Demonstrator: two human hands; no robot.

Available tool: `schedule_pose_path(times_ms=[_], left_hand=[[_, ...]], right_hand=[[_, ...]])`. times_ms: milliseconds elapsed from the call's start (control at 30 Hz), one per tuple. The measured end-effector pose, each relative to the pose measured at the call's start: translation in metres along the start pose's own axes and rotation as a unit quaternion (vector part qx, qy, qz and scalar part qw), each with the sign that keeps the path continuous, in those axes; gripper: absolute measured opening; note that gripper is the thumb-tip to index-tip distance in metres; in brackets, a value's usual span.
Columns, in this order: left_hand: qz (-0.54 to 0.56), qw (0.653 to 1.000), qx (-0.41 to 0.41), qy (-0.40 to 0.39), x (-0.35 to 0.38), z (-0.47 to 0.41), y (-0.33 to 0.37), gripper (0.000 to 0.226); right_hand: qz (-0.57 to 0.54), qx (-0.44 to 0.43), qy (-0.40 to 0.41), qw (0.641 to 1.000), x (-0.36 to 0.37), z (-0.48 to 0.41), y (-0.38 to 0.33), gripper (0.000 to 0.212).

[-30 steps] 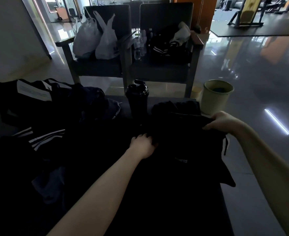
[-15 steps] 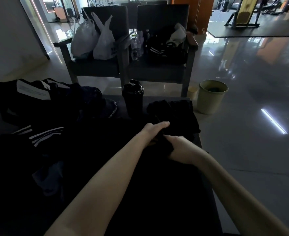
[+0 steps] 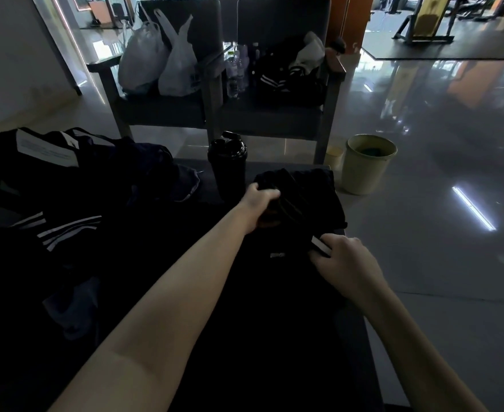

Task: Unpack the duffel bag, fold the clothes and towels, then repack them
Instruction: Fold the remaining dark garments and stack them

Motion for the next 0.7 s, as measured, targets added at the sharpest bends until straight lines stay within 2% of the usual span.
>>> schedule_pose_path(times_ms=[67,100,167,267,333,400,467,533,700], left_hand=[[-0.141,0.989,-0.041,-0.028,0.010,0.005,-0.009,0.042],[-0.179,0.983,-0.047,-0.018,0.011,0.003,-0.012,0.040],[-0.178,0.983,-0.032,0.003,0.009,-0.001,-0.011,0.033],[-0.135,0.990,0.029,0.021,0.005,-0.008,-0.001,0.048],[-0.154,0.984,0.070,0.058,-0.004,-0.008,0.005,0.054],[-0.223,0.966,0.100,0.083,-0.015,-0.008,0.005,0.051],[-0.323,0.933,0.127,0.097,-0.026,-0.005,0.003,0.047],[-0.368,0.917,0.129,0.086,-0.034,0.001,-0.003,0.046],[-0.411,0.906,0.097,0.036,-0.057,0.012,-0.025,0.048]], right_hand=[[-0.011,-0.013,0.022,1.000,0.004,0.003,-0.006,0.034],[-0.015,-0.021,0.019,0.999,0.008,0.005,-0.009,0.034],[-0.045,-0.030,0.005,0.999,0.017,0.007,-0.011,0.030],[-0.134,-0.028,-0.045,0.990,0.028,0.010,-0.014,0.019],[-0.219,-0.015,-0.115,0.969,0.043,0.013,-0.021,0.005],[-0.254,0.000,-0.166,0.953,0.061,0.016,-0.026,0.032],[-0.228,0.003,-0.189,0.955,0.077,0.018,-0.028,0.045],[-0.179,-0.011,-0.190,0.965,0.090,0.016,-0.026,0.050],[-0.106,-0.042,-0.217,0.970,0.104,0.006,-0.026,0.057]])
Point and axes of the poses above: each hand's wrist, its own z-axis away from the middle knuckle, its own x-axis out of the palm, y = z × x, the point moved 6 cm from there along -z, towards the middle knuckle, and after that the axes turned 12 degrees about -z, right-handed, at the moved point
